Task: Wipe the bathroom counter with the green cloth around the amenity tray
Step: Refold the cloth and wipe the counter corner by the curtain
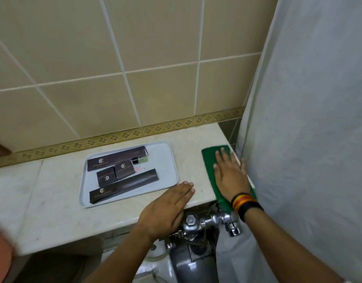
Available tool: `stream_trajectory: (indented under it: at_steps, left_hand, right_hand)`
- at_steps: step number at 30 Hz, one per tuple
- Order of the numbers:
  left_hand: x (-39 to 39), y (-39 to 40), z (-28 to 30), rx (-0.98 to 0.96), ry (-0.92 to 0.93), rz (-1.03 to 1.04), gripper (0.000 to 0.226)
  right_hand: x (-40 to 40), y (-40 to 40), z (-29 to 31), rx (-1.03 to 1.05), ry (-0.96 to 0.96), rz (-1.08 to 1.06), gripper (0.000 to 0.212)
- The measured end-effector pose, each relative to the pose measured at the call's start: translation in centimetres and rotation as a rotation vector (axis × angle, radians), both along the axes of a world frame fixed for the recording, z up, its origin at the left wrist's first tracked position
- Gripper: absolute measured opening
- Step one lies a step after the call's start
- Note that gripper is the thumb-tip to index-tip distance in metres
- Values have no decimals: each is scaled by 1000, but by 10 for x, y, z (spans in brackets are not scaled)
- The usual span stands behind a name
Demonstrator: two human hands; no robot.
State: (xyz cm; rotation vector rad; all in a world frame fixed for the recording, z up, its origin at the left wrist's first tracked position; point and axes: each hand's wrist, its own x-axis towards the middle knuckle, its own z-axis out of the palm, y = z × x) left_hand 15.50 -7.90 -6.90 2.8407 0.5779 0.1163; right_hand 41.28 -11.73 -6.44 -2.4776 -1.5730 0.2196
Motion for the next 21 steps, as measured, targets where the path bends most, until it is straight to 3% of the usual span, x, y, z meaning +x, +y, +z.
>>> stream_trajectory:
  at_steps: [3, 6, 8, 10, 12, 14, 18, 21]
  left_hand:
    - [28, -8, 24, -26, -141, 56, 55]
    - [95, -2, 43, -41, -260, 302, 53]
    - [134, 6, 52, -115, -103, 521, 57]
    - [156, 9, 58, -123, 25, 597, 51]
    - [161, 7, 62, -183, -28, 644, 35]
    - [151, 4, 71, -389, -147, 697, 27]
    - [88, 1, 99, -877, -487, 818, 24]
    - [7, 4, 122, -985, -658, 915, 26]
  right_hand:
    - [-21, -44, 11, 124, 106, -74, 57]
    - [-36, -78, 8, 320, 358, -491, 72]
    - [-43, -89, 3, 372, 701, -730, 81]
    - [-44, -92, 4, 402, 1024, -840, 67]
    - [-43, -98, 9, 429, 1145, -840, 42]
    - [-47, -107, 19, 459, 1174, -800, 28]
    - [-88, -120, 56, 471, 1264, -593, 18]
    - [-153, -110, 83, 394, 1310, -436, 14]
